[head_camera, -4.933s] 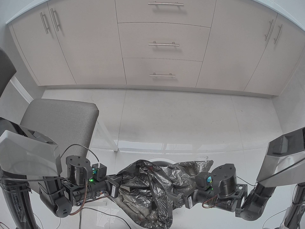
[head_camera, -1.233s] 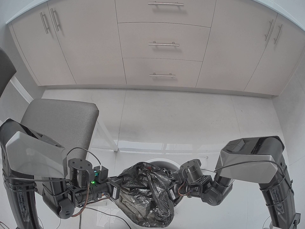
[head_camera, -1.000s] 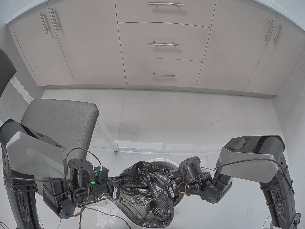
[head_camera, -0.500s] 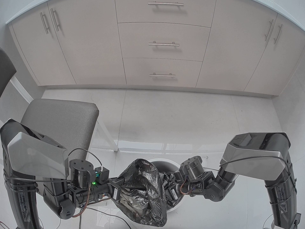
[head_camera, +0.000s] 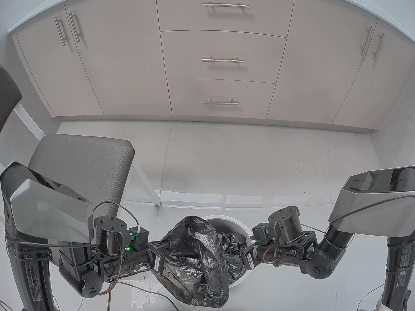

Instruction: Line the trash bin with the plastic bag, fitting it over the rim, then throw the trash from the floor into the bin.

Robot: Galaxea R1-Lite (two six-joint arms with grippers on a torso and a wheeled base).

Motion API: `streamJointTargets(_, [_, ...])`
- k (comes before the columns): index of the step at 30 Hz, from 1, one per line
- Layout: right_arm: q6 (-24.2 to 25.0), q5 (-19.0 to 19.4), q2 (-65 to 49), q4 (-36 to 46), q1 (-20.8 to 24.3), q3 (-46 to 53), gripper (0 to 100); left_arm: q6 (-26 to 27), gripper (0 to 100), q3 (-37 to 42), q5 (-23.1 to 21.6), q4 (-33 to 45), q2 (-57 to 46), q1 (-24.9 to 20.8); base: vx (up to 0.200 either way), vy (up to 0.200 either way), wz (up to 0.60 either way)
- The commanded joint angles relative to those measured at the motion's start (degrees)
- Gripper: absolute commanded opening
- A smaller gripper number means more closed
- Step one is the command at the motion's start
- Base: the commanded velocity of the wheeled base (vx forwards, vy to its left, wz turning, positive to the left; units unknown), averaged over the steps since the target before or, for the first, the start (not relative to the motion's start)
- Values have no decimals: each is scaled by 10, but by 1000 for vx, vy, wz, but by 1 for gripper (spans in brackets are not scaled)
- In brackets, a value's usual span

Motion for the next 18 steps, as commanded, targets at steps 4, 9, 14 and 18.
streamJointTargets(4, [1, 1, -31, -52, 38, 61, 100, -2, 0, -1, 0, 0, 0, 0, 0, 0, 0])
streamJointTargets(9, [2, 0, 1, -72, 71, 55, 100, -2, 0, -1, 0, 0, 0, 0, 0, 0, 0])
streamJointTargets(14, [9, -4, 41, -82, 88, 31, 100, -2, 0, -2, 0, 0, 1, 0, 0, 0, 0])
streamJointTargets(18, [10, -4, 54, -82, 86, 27, 100, -2, 0, -2, 0, 0, 1, 0, 0, 0, 0])
